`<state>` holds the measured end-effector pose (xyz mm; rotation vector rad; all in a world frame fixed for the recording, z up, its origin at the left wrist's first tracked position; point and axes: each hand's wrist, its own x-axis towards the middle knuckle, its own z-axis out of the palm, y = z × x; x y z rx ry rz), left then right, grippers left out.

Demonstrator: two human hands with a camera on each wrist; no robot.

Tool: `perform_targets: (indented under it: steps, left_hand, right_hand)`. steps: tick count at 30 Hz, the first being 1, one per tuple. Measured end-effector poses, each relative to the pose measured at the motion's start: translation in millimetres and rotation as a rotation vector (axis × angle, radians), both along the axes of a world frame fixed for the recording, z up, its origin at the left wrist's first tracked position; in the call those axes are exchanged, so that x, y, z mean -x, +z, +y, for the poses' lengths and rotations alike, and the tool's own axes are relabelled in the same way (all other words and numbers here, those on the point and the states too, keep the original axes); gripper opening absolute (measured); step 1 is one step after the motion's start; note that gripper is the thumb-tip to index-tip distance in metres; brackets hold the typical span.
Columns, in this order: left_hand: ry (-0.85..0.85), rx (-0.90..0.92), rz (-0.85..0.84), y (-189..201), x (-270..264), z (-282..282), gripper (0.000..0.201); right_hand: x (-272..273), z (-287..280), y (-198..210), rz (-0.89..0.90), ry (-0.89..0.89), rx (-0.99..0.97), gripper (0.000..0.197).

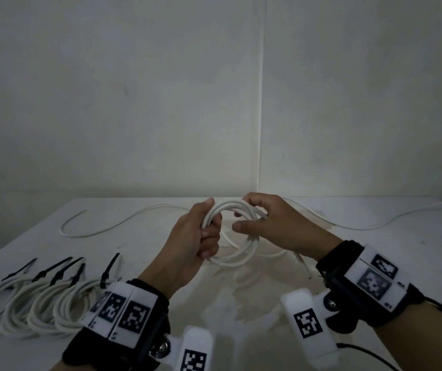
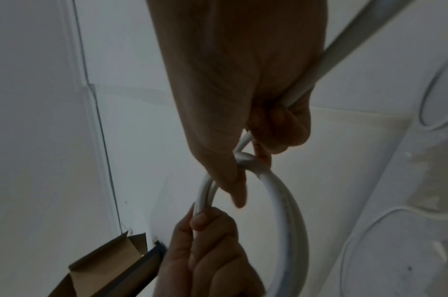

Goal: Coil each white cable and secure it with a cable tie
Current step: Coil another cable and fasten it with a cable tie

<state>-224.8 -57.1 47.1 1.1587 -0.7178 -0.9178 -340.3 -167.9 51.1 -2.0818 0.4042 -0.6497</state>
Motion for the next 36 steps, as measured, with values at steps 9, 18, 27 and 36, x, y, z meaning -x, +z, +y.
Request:
perform_targets:
  steps: [9, 18, 27, 36]
  left_hand:
    - [-0.163, -0.044, 0.019, -3.4, -4.7, 0.9, 0.038]
    - [-0.030, -0.083, -0.137, -3.9, 9.5, -2.0, 0.041]
    - [0.055, 0.009, 0.079, 2.0, 5.9, -3.4, 0.046]
    - [0.123, 0.067, 0.095, 2.7, 9.1, -3.1, 0.043]
  right_hand:
    - [16.5, -7.3, 16.8, 0.208, 0.156, 0.160, 0.025]
    - [17.0, -5.0, 2.7, 0.024, 0.097, -0.023, 0.022]
    - [21.3, -7.1, 0.5, 0.070, -0.136, 0.204, 0.025]
    - [14.1, -1.8, -2.9, -0.137, -0.380, 0.267, 0.015]
